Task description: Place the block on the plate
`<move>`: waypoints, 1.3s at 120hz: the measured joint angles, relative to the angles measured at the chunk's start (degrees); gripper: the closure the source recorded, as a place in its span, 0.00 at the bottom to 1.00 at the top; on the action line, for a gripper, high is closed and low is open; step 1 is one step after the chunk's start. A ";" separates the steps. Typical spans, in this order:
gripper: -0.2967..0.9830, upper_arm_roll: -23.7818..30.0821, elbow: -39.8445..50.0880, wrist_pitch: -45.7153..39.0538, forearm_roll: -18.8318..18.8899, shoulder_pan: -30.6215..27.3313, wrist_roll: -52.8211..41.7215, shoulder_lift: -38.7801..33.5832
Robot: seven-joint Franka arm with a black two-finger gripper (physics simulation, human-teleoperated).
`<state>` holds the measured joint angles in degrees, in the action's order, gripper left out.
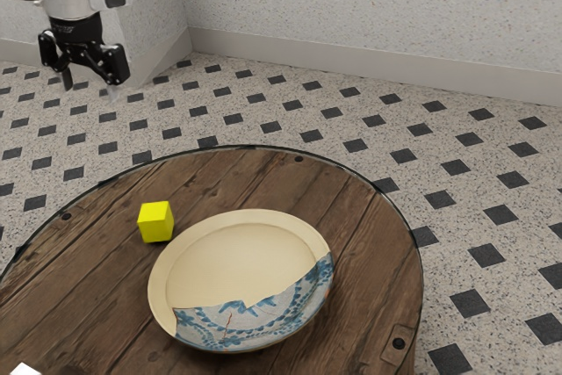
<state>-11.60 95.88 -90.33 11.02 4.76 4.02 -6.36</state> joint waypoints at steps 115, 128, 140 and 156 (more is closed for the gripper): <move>0.23 -4.48 19.66 -37.71 -8.66 -1.45 23.35 22.02; 0.23 -4.48 18.41 -39.34 -9.24 -1.64 24.25 23.61; 0.23 -4.48 17.28 -40.25 -9.61 -1.95 24.56 25.56; 0.23 -4.49 14.82 -40.93 -10.42 -3.13 24.32 28.82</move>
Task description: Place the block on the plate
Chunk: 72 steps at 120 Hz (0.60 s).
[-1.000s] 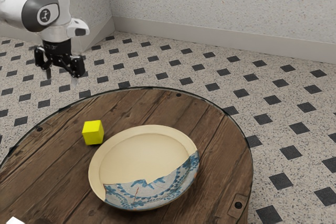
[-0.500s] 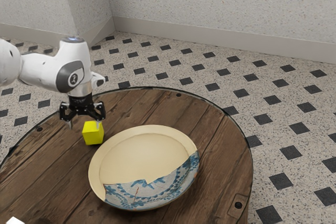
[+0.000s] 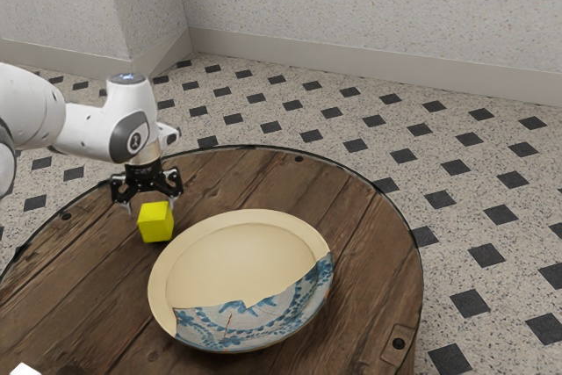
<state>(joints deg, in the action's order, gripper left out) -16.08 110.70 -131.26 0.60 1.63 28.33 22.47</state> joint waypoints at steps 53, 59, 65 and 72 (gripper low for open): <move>0.25 0.00 -0.46 -0.65 -4.97 -0.13 -0.79 2.33; 0.28 0.00 -0.46 -0.67 -5.22 -0.13 -0.85 2.35; 0.32 0.00 -0.46 -0.69 -5.38 -0.13 -0.92 2.34; 0.36 0.00 -0.46 -0.69 -5.50 -0.13 -0.98 2.29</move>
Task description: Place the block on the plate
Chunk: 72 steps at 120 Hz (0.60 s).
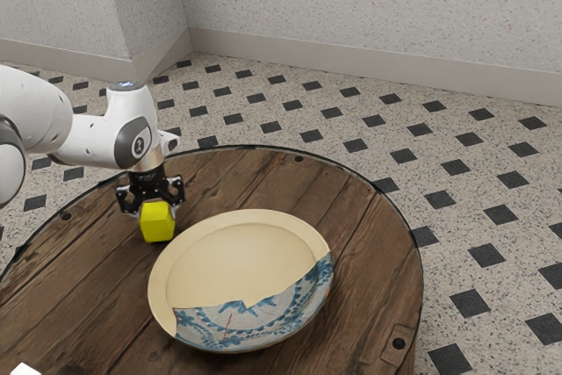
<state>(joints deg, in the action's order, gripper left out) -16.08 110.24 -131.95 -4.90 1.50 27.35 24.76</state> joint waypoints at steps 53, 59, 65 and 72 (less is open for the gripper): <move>0.46 0.47 4.32 2.18 0.47 4.68 1.51 -14.51; 0.46 3.15 5.70 2.95 0.50 5.38 2.89 -17.05; 0.46 7.01 7.25 3.55 0.50 5.78 4.74 -19.47; 0.45 11.17 9.06 4.07 0.50 6.64 7.32 -21.75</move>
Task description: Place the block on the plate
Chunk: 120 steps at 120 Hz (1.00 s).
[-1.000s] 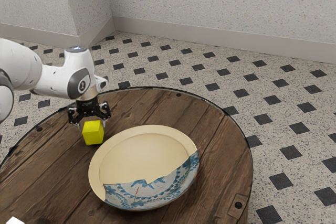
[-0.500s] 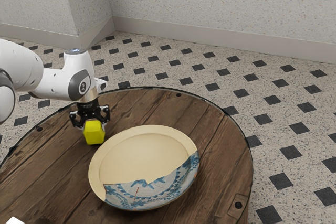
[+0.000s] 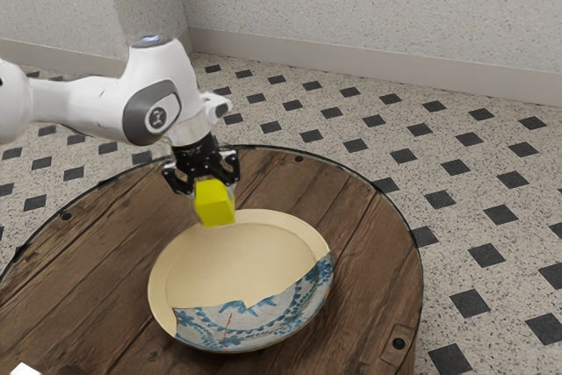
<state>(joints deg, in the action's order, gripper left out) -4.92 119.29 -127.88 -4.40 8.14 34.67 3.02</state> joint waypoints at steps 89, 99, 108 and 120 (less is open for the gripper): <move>0.26 4.08 5.39 -2.96 0.00 4.04 21.99 -1.84; 0.25 0.65 0.53 -0.27 1.78 6.63 18.76 -1.77; 0.25 -1.37 -3.35 2.34 3.94 7.11 14.23 -1.75; 0.24 -2.07 -7.42 5.98 7.12 4.94 7.76 -2.21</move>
<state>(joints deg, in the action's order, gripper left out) -6.98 111.88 -121.90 2.72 13.08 42.43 0.80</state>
